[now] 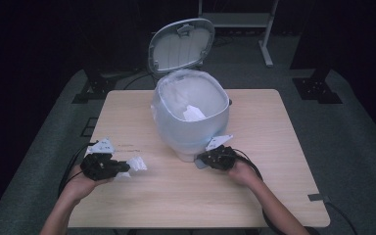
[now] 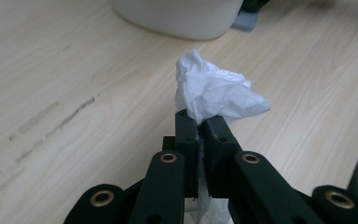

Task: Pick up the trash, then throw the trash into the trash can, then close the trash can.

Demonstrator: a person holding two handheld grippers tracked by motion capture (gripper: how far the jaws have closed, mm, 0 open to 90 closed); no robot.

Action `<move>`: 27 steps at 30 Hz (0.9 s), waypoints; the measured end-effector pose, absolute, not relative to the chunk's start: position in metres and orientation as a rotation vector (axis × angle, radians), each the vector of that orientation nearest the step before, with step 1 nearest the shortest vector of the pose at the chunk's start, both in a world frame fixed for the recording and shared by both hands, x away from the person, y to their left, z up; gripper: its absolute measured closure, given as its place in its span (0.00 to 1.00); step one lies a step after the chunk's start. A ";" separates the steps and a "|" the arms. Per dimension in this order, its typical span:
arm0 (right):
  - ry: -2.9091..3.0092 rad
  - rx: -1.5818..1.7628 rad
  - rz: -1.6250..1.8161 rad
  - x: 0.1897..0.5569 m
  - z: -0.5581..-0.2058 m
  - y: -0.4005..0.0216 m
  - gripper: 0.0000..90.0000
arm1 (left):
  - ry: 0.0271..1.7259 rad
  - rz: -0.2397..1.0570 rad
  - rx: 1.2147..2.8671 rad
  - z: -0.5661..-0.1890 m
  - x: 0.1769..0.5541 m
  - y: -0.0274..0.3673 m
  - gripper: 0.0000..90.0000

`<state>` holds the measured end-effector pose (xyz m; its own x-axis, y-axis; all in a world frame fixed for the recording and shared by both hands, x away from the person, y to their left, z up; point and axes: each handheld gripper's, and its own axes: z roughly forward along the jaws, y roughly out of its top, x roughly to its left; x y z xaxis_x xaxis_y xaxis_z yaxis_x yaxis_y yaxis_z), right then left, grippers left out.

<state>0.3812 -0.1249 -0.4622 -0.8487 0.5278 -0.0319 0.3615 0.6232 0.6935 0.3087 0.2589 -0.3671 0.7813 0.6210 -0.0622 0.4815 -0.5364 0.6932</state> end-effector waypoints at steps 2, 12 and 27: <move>2.613 0.728 1.038 0.381 -0.462 -0.125 0.93 | 0.801 0.245 2.239 -0.356 0.309 0.257 0.95; 2.616 0.719 1.041 0.381 -0.462 -0.125 0.93 | 0.751 0.259 2.249 -0.305 0.315 0.248 0.95; 2.620 0.723 1.042 0.381 -0.462 -0.125 0.93 | 0.696 0.267 2.255 -0.264 0.325 0.234 0.95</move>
<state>0.3812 -0.1250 -0.4620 -0.8518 0.5229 -0.0304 0.3592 0.6253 0.6928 0.3251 0.2335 -0.2640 0.8307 0.5564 -0.0194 0.4003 -0.5727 0.7154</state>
